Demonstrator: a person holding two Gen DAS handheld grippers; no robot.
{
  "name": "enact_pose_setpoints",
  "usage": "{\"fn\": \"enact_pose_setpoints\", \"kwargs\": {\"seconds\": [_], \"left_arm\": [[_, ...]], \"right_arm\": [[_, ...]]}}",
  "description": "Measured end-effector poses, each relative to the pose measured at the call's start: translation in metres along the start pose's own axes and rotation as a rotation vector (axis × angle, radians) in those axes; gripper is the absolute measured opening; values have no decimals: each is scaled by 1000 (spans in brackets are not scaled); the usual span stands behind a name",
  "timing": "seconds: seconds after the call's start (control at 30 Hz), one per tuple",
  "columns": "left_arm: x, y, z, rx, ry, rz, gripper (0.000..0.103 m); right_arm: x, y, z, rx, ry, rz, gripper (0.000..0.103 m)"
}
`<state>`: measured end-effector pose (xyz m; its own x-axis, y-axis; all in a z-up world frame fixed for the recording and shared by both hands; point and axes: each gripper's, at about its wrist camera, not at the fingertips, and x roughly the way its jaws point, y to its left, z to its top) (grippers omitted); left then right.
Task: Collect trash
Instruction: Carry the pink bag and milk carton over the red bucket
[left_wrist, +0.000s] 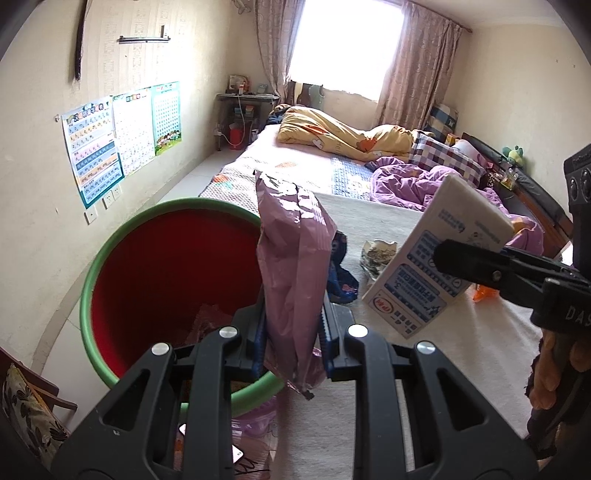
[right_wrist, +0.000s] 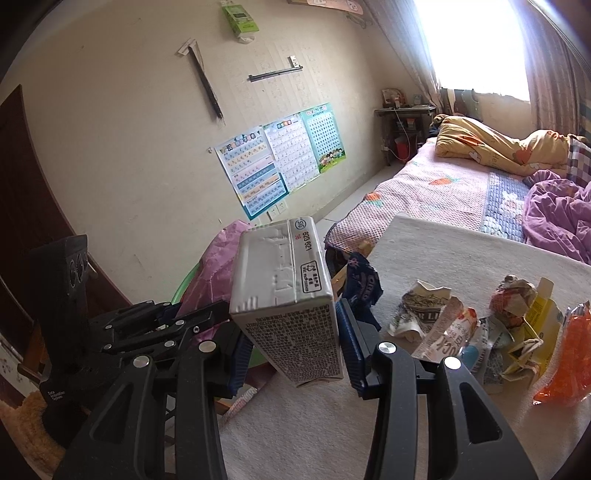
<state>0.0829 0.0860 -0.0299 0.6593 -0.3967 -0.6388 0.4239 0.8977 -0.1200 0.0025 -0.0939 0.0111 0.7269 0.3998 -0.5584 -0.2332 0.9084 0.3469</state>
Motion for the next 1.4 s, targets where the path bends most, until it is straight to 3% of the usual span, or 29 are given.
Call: {"fn": "enact_pose_setpoints", "kwargs": {"seconds": [0.63,1.4], "left_arm": [[2,44,-4,-35,20,59,22],[13,70,-2,-25,44,62,22]], "right_arm": [[30,26,14,-41,32,17,42],[59,53,31,-63,27,26,42]]}}
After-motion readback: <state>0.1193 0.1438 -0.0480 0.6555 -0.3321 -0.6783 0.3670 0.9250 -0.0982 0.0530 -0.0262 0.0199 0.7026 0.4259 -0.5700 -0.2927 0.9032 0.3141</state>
